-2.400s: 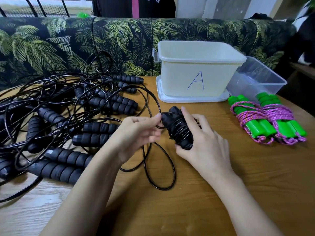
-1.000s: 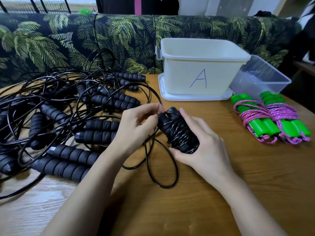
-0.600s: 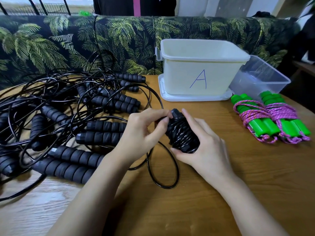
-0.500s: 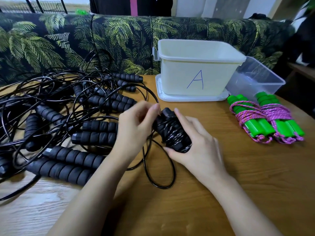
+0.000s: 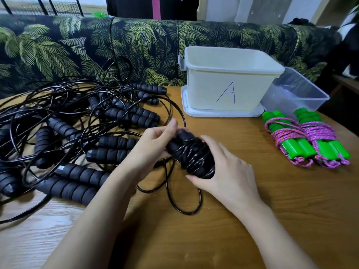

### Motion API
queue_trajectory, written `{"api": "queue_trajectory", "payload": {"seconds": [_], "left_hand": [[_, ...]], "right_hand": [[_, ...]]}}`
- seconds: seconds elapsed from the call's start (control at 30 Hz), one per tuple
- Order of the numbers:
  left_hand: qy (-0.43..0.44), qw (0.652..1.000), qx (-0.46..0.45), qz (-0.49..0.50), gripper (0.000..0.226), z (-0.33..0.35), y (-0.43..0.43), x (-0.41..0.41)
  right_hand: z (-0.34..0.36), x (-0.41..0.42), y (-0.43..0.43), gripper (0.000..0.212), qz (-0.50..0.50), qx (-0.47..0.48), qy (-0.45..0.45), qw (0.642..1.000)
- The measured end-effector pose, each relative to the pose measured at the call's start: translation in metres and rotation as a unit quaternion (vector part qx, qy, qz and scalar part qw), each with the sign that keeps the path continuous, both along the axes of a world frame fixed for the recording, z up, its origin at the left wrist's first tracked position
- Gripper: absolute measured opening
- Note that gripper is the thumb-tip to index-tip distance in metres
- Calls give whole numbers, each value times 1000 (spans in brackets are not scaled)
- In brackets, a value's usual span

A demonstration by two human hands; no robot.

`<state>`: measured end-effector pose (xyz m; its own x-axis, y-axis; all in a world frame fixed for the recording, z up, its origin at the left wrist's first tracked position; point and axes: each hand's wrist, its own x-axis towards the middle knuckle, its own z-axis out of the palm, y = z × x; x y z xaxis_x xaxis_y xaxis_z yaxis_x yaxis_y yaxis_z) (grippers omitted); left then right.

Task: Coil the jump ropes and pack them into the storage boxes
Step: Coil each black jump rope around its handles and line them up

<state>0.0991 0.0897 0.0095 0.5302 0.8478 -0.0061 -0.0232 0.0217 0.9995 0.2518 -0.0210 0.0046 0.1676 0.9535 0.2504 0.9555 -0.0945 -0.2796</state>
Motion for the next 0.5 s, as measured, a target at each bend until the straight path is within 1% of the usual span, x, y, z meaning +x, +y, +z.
{"api": "queue_trajectory", "payload": {"seconds": [0.07, 0.1, 0.2, 0.27, 0.3, 0.33, 0.37, 0.4, 0.43, 0.5], "left_hand": [[9, 1000, 12, -11, 45, -1, 0, 0], [0, 1000, 27, -13, 40, -1, 0, -1], [-41, 995, 91, -22, 28, -4, -3, -1], [-33, 988, 153, -4, 22, -5, -5, 2], [-20, 983, 181, 16, 22, -5, -7, 5], [-4, 979, 198, 44, 22, -7, -8, 8], [14, 977, 202, 75, 22, -8, -9, 11], [33, 974, 198, 104, 22, -10, -9, 13], [49, 972, 193, 127, 22, -11, -9, 14], [54, 975, 173, 132, 24, -11, -8, 14]], "right_hand": [[-1, 1, 1, 96, 4, -11, -26, 1000], [-2, 2, 2, 97, 4, -18, -18, 1000], [2, 5, 3, 98, 17, -23, 86, 996], [4, 8, 2, 100, 22, -16, 125, 992], [3, 6, 3, 101, 17, -17, 113, 993], [2, 3, 3, 102, 5, -17, 77, 997], [-1, 0, 3, 104, -12, -9, 21, 1000], [-6, -2, 4, 106, -30, 6, -32, 999], [-10, -6, 4, 108, -46, 24, -61, 997], [-15, -9, 7, 107, -41, 57, -101, 992]]}}
